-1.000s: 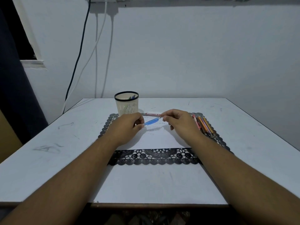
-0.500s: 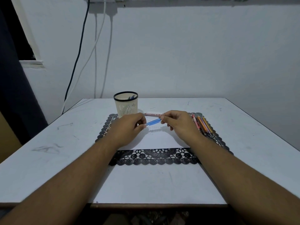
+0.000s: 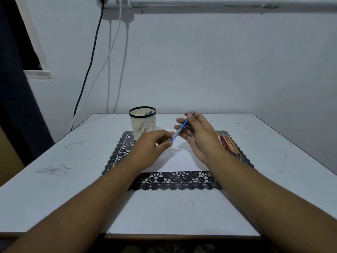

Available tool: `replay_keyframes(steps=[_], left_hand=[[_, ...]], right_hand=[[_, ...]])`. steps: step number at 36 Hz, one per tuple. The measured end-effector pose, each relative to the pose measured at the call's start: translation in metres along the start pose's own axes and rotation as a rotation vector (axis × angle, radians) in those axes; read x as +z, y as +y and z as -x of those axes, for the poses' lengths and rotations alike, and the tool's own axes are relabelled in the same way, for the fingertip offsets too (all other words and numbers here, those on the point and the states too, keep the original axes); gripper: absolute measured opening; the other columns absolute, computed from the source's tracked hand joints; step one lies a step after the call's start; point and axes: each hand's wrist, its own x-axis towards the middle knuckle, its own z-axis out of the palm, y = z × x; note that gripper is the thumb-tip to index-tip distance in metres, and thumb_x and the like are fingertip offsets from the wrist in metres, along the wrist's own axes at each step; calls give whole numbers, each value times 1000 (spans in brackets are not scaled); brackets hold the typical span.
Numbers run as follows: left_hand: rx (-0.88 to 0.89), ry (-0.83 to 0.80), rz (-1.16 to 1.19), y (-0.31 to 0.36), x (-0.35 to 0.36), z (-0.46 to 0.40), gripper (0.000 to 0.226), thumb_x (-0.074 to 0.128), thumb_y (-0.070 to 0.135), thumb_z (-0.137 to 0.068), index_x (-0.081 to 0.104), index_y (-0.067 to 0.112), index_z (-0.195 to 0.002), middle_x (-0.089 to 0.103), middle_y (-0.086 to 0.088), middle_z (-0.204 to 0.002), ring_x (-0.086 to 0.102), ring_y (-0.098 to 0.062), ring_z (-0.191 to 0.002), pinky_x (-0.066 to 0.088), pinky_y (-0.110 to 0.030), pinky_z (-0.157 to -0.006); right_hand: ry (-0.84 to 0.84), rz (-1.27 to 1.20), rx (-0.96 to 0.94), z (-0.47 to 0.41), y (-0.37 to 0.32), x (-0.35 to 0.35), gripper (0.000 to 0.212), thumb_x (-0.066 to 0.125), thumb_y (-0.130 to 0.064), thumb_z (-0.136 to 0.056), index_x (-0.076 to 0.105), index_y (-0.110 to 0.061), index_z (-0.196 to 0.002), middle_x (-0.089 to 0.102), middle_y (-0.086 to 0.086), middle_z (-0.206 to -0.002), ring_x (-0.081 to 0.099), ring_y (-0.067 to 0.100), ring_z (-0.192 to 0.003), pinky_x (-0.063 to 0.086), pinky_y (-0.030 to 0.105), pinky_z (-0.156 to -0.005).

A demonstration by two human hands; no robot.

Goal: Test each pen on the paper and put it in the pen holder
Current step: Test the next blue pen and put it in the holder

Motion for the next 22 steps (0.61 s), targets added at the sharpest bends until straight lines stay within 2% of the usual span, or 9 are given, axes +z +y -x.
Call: replay_keyframes(steps=[3, 6, 9, 12, 13, 17, 22], left_hand=[[-29, -2, 74, -2, 4, -1, 10, 75, 18, -92, 72, 27, -94, 71, 12, -82, 60, 5, -70, 42, -10, -67], [-63, -5, 151, -9, 7, -2, 10, 74, 20, -93, 70, 29, -89, 69, 8, -78, 59, -6, -70, 50, -31, -72], [-100, 30, 240, -10, 6, -3, 6, 72, 20, -95, 71, 23, -90, 69, 0, -75, 60, -9, -68, 50, -30, -69], [-108, 52, 258, -8, 5, -2, 7, 71, 18, -95, 72, 17, -89, 72, -4, -79, 60, -7, -66, 47, -18, -65], [-111, 46, 248, -9, 5, -3, 8, 72, 18, -95, 72, 18, -87, 72, -4, -79, 60, -8, -66, 46, -18, -65], [-92, -35, 196, -10, 10, -3, 12, 72, 20, -94, 71, 22, -83, 72, -1, -78, 63, -27, -76, 51, -36, -70], [-94, -33, 165, -13, 7, -2, 11, 73, 21, -93, 71, 21, -82, 72, -1, -78, 63, -29, -78, 51, -44, -73]], right_hand=[[-85, -182, 108, -4, -2, 11, 20, 44, -26, -111, 59, -15, -104, 57, 2, -77, 57, 19, -68, 50, 35, -71], [-134, -315, 188, -10, -5, 22, 32, 43, -39, -107, 56, -16, -88, 41, -1, -69, 38, 17, -60, 36, 33, -65], [-140, -382, 161, -17, -10, 27, 37, 39, -43, -100, 47, -17, -75, 31, -1, -68, 27, 16, -58, 29, 33, -60], [-130, -487, 127, -18, -9, 20, 31, 45, -40, -91, 43, -18, -70, 27, -1, -67, 24, 16, -58, 28, 32, -59], [-136, -518, 123, -18, -7, 16, 29, 46, -39, -89, 43, -18, -69, 27, -1, -67, 24, 17, -59, 28, 32, -59], [-157, -523, 107, -15, -1, 1, 30, 47, -41, -88, 43, -17, -69, 28, -1, -68, 25, 17, -59, 31, 33, -61], [-142, -529, 98, -11, 2, 2, 27, 48, -36, -84, 36, -18, -67, 23, -1, -67, 17, 18, -62, 27, 34, -61]])
